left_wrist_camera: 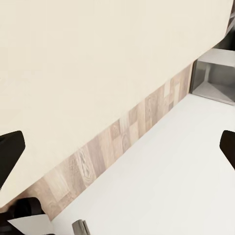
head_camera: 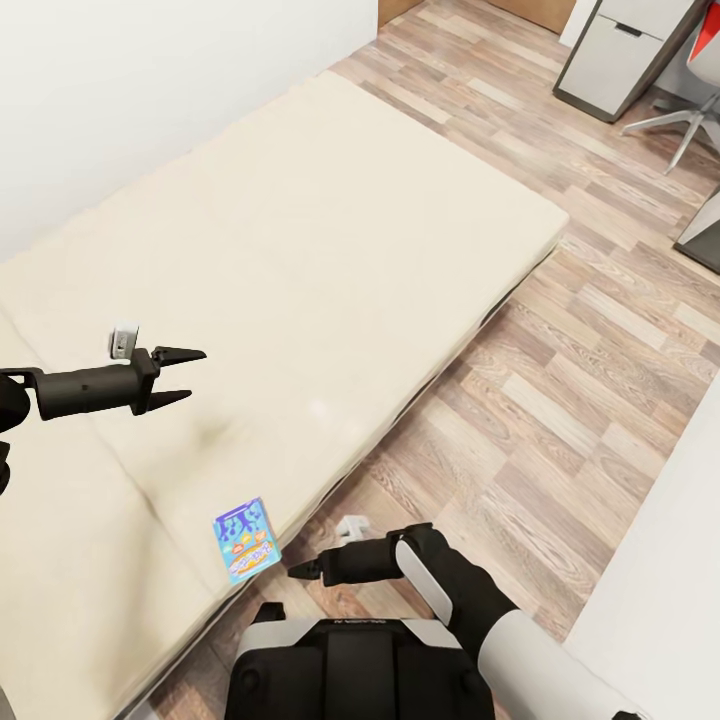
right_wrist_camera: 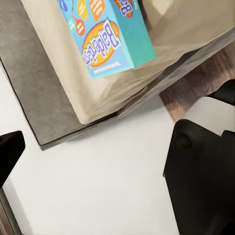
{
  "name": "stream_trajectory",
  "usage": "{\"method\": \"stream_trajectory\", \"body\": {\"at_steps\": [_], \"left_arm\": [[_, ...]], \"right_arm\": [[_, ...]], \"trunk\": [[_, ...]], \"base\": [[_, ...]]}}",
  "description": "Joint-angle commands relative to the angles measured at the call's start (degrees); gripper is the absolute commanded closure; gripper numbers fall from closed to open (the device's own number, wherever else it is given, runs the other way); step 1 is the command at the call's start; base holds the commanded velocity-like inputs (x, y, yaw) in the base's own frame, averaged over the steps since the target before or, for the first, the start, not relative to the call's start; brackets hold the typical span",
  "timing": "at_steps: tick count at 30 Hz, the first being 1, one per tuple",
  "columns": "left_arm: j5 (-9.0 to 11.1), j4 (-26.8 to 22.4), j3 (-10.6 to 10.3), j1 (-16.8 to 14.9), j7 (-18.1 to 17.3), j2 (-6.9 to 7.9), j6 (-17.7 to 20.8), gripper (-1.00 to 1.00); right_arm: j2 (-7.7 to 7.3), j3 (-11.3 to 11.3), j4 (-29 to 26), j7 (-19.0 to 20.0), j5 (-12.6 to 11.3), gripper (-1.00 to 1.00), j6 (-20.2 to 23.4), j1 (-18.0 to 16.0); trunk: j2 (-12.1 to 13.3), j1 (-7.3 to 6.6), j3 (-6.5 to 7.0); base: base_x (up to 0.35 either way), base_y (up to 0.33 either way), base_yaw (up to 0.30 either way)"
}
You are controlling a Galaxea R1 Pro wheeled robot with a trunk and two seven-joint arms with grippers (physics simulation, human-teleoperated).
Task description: Put all the toys in the child's room - the three board games (two on the bed and one on the table), the two jigsaw puzzles on the table, and the tennis ball on the table - inside the toy box on the table in the child's room.
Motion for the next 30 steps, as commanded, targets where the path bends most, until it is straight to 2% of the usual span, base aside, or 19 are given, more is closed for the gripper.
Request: {"method": "stream_trajectory", "body": {"at_steps": [1,5,8,9,11,12,16,20,24,30], "left_arm": [[0.57,-0.03,0.04,-0.03,0.60,0.01,0.11,-1.00],[0.57,-0.01,0.03,-0.03,0.60,0.01,0.11,-1.00],[0.57,-0.02,0.02,-0.03,0.60,0.01,0.11,-1.00],[0.57,-0.03,0.02,-0.03,0.60,0.01,0.11,-1.00],[0.57,-0.03,0.02,-0.03,0.60,0.01,0.11,-1.00],[0.57,-0.03,0.02,-0.03,0.60,0.01,0.11,-1.00],[0.57,-0.03,0.02,-0.03,0.60,0.01,0.11,-1.00],[0.57,-0.03,0.02,-0.03,0.60,0.01,0.11,-1.00],[0.57,-0.02,0.02,-0.03,0.60,0.01,0.11,-1.00],[0.57,-0.03,0.02,-0.03,0.60,0.01,0.11,-1.00]], "right_arm": [[0.08,0.01,-0.02,0.64,0.18,-1.00,0.19,-0.05],[0.27,-0.01,-0.01,2.42,1.52,-1.00,-1.08,-0.13],[0.57,-0.02,0.32,4.69,4.39,-1.00,-4.23,-0.51],[0.86,-0.03,0.83,5.89,5.84,-1.00,-5.14,-0.78],[1.33,-0.06,1.70,7.07,7.29,-1.00,-5.77,-1.02],[2.15,-0.08,2.81,8.05,8.56,-1.00,-6.19,-1.37],[3.28,-0.19,6.45,9.39,10.80,-1.00,-7.64,-2.67],[3.28,-0.31,10.68,10.06,11.85,-1.00,-11.07,-4.23],[3.28,-0.35,12.14,10.81,12.14,-1.00,-12.27,-4.69],[3.28,-0.29,12.79,12.58,12.14,-1.00,-12.93,-4.88]], "trunk": [[-0.45,0.23,-0.21],[-2.05,1.11,-0.93],[-2.45,1.33,-1.11],[-2.45,1.33,-1.11],[-2.45,1.33,-1.11],[-2.45,1.33,-1.11],[-3.25,1.77,-1.47],[-4.86,2.65,-2.19],[-6.46,3.53,-2.91],[-6.46,3.53,-2.91]], "base": [[0.000,0.000,0.000],[0.000,0.000,0.000],[0.000,0.000,0.000],[0.000,0.000,0.000],[0.000,0.000,0.000],[0.000,0.000,0.000],[0.000,0.000,0.000],[0.000,0.000,0.000],[0.000,0.000,0.000],[0.000,0.000,0.000]]}}
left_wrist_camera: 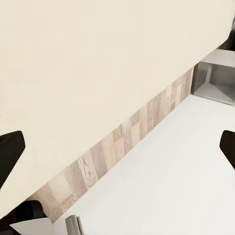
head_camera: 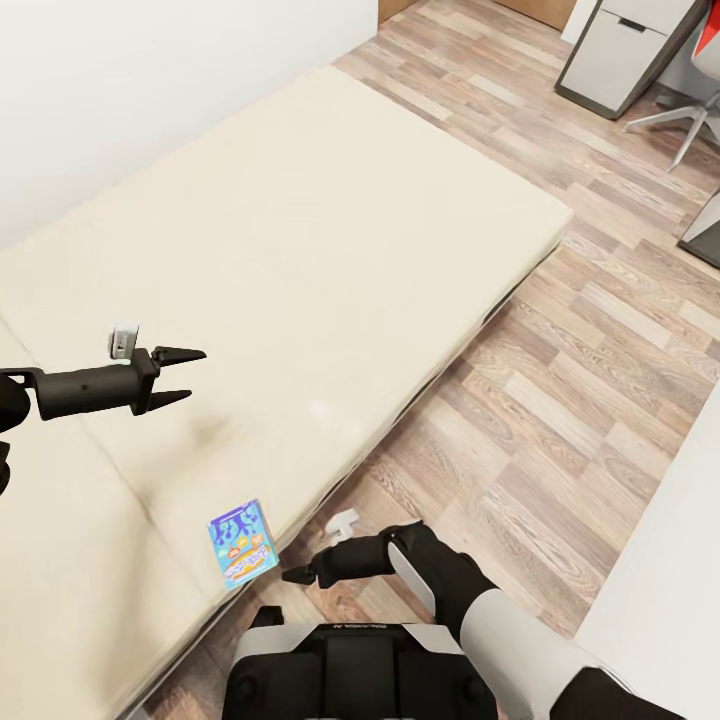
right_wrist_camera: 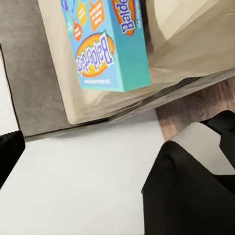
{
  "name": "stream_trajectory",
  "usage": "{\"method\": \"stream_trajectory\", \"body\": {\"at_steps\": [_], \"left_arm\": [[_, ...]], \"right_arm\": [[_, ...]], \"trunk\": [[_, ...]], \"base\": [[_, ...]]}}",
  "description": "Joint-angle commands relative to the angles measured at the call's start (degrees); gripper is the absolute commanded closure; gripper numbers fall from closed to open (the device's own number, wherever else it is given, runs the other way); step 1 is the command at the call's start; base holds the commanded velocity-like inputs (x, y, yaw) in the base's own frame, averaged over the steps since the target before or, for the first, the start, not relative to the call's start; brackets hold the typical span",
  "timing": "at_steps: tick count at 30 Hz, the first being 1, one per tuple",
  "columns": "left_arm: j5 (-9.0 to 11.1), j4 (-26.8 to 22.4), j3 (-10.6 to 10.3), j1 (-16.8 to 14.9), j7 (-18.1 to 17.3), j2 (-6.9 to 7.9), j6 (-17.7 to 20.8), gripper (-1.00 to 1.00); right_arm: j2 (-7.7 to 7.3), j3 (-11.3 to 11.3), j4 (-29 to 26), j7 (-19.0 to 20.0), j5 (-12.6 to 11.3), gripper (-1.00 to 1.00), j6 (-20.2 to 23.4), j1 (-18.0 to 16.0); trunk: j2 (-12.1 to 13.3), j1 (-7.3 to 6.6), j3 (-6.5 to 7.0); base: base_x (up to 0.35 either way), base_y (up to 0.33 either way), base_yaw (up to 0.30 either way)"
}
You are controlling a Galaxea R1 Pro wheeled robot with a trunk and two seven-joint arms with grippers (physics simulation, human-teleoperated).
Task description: Put all the toys in the child's room - the three board games (two on the bed and one on the table), the two jigsaw puzzles on the table, and the tennis ball on the table - inside the toy box on the table in the child's room.
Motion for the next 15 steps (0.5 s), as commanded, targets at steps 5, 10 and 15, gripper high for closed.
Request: {"method": "stream_trajectory", "body": {"at_steps": [5,10,15], "left_arm": [[0.55,-0.03,0.05,-0.02,0.60,0.01,0.11,-1.00],[0.55,-0.03,0.05,-0.02,0.60,0.01,0.11,-1.00],[0.55,-0.03,0.05,-0.02,0.60,0.01,0.11,-1.00]], "right_arm": [[0.00,0.03,0.11,0.36,-0.46,-1.00,0.38,-0.06],[0.00,0.01,0.14,0.45,-0.51,-1.00,0.36,-0.07],[0.00,0.01,0.15,0.46,-0.50,-1.00,0.36,-0.07]], "trunk": [[-1.23,0.66,-0.57],[-2.83,1.54,-1.28],[-2.83,1.54,-1.28]], "base": [[0.000,0.000,0.000],[0.000,0.000,0.000],[0.000,0.000,0.000]]}}
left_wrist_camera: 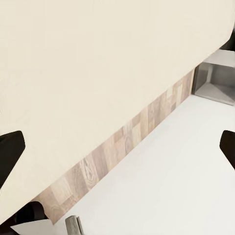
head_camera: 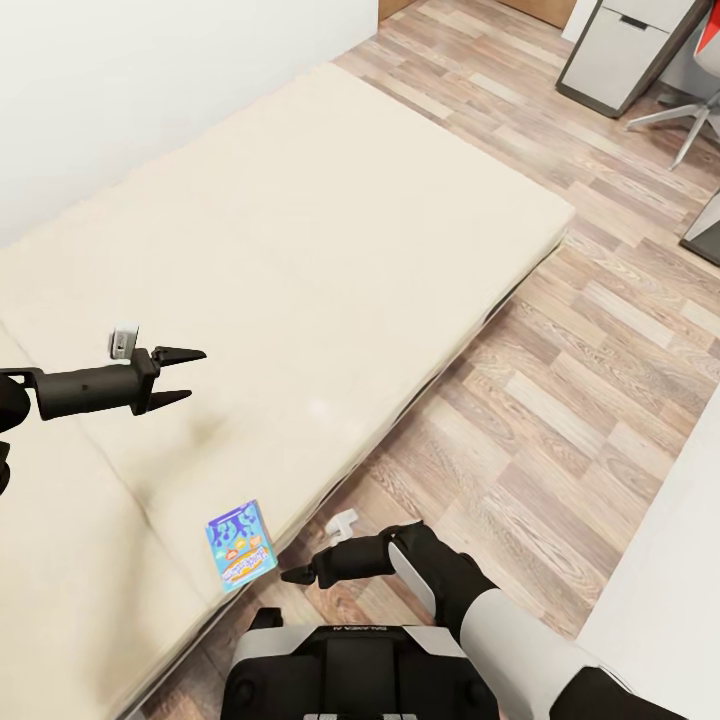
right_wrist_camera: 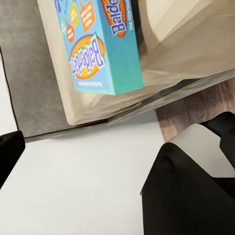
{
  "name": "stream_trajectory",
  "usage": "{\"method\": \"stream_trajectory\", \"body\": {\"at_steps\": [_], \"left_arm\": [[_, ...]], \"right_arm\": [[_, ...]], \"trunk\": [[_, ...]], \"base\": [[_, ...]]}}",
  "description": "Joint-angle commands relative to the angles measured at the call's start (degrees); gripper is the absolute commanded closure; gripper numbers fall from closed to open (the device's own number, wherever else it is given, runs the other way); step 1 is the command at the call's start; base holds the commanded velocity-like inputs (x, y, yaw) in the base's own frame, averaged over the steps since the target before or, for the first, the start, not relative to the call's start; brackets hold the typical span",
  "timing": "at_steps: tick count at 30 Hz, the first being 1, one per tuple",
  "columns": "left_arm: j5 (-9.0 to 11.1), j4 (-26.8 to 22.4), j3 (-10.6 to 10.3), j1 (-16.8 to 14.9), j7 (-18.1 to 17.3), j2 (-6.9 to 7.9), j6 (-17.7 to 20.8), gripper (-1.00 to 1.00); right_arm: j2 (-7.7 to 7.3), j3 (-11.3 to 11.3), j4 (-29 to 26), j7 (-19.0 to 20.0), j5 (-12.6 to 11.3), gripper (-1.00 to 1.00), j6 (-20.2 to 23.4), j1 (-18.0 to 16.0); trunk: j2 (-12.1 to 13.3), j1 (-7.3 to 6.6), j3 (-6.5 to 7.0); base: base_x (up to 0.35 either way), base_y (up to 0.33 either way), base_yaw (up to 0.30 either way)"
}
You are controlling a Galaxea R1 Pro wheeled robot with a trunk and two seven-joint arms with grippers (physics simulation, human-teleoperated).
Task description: Put all the toys in the child's room - the three board games (two on the bed and one on the table), the two jigsaw puzzles on the table, and the tennis ball on the table - inside the toy box on the table in the child's room.
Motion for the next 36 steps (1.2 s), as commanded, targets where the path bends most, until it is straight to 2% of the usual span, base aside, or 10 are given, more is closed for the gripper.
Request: {"method": "stream_trajectory", "body": {"at_steps": [1,18,25,30,36], "left_arm": [[0.55,-0.03,0.05,-0.02,0.60,0.01,0.11,-1.00],[0.55,-0.03,0.09,-0.02,0.60,0.02,0.11,-1.00],[0.55,-0.03,0.10,-0.02,0.60,0.03,0.11,-1.00],[0.55,-0.03,0.13,-0.02,0.60,0.03,0.11,-1.00],[0.55,-0.03,0.14,-0.02,0.60,0.01,0.11,-1.00]], "right_arm": [[0.00,0.06,0.00,-0.08,-0.45,-1.00,0.46,-0.04],[0.00,0.07,-0.04,-0.09,-0.34,-1.00,0.46,-0.04],[0.00,0.10,0.00,-0.10,-0.23,-1.00,0.42,-0.04],[0.00,0.26,0.02,-0.10,-0.18,-1.00,0.27,-0.04],[0.00,0.38,0.02,-0.10,-0.16,-1.00,0.21,-0.04]], "trunk": [[-0.03,0.01,-0.03],[-6.84,3.74,-3.08],[-6.84,3.74,-3.08],[-8.85,4.84,-3.98],[-8.85,4.84,-3.98]], "base": [[0.000,0.000,0.000],[0.000,0.000,0.000],[0.000,0.000,0.000],[0.000,0.000,0.000],[0.000,0.000,0.000]]}}
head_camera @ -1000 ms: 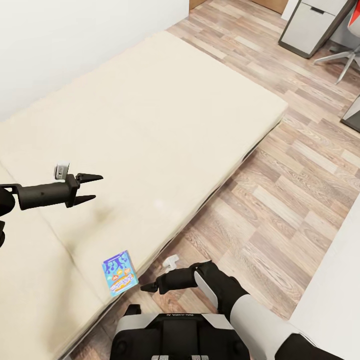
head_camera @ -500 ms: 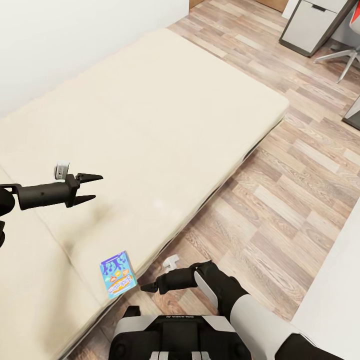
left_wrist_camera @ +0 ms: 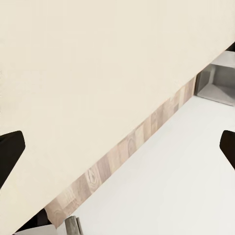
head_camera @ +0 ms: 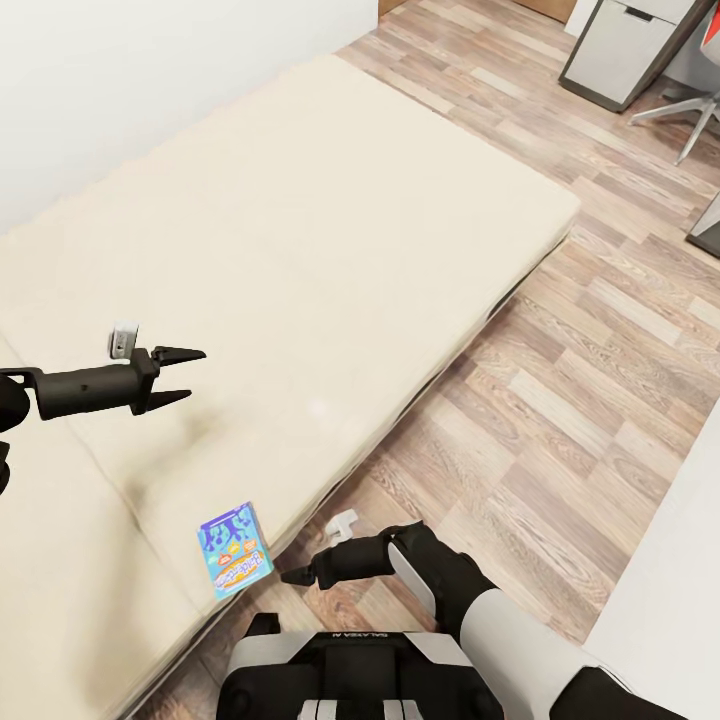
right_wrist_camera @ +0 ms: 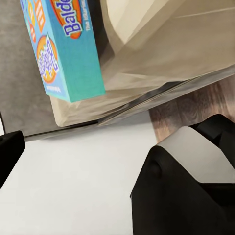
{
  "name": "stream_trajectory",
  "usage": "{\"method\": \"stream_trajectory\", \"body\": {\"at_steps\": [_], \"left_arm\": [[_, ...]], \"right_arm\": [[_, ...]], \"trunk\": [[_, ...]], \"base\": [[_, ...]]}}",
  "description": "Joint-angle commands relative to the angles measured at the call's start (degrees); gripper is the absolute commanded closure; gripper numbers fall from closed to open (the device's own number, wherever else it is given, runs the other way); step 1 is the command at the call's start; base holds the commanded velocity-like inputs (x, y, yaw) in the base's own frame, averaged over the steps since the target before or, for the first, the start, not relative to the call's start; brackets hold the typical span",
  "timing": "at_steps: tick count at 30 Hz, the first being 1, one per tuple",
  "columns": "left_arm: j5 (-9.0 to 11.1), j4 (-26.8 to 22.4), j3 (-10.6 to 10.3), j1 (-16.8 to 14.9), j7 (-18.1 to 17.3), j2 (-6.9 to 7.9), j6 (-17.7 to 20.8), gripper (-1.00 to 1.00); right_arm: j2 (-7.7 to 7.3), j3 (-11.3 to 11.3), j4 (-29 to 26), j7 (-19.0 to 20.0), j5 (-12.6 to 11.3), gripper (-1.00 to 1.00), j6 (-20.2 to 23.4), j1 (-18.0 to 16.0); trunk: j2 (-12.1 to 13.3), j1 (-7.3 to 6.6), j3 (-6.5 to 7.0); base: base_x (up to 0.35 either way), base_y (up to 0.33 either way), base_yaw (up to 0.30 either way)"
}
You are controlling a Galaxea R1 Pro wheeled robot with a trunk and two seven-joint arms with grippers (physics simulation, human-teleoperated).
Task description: Put all the toys in the child's room - the three board games (two on the bed and one on the table), the two jigsaw puzzles on the table, and the tennis ball on the table - inside the toy box on the table in the child's room.
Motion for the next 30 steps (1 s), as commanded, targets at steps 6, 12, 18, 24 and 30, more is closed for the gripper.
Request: {"method": "stream_trajectory", "body": {"at_steps": [6,12,18,24,30], "left_arm": [[0.55,-0.03,0.05,-0.02,0.60,0.07,0.11,-1.00],[0.55,-0.03,0.05,-0.02,0.60,0.07,0.11,-1.00],[0.55,-0.03,0.07,-0.02,0.60,0.09,0.11,-1.00],[0.55,-0.03,0.13,-0.02,0.60,0.10,0.11,-1.00],[0.55,-0.03,0.14,-0.02,0.60,0.10,0.11,-1.00]], "right_arm": [[0.00,0.13,0.00,-0.06,-0.46,-1.00,0.44,-0.01],[0.00,0.15,-0.08,-0.06,-0.38,-1.00,0.31,0.04],[0.00,0.15,-0.09,-0.06,-0.42,-1.00,0.28,0.05],[0.00,0.15,-0.09,-0.06,-0.44,-1.00,0.28,0.05],[0.00,0.09,-0.09,-0.09,-0.45,-1.00,0.28,0.05]], "trunk": [[-0.02,0.00,-0.03],[-0.02,0.00,-0.03],[-0.02,0.00,-0.03],[-0.02,0.00,-0.03],[-0.02,0.00,-0.03]], "base": [[0.000,0.000,0.000],[0.000,0.000,0.000],[0.000,0.000,0.000],[0.000,0.000,0.000],[0.000,0.000,0.000]]}}
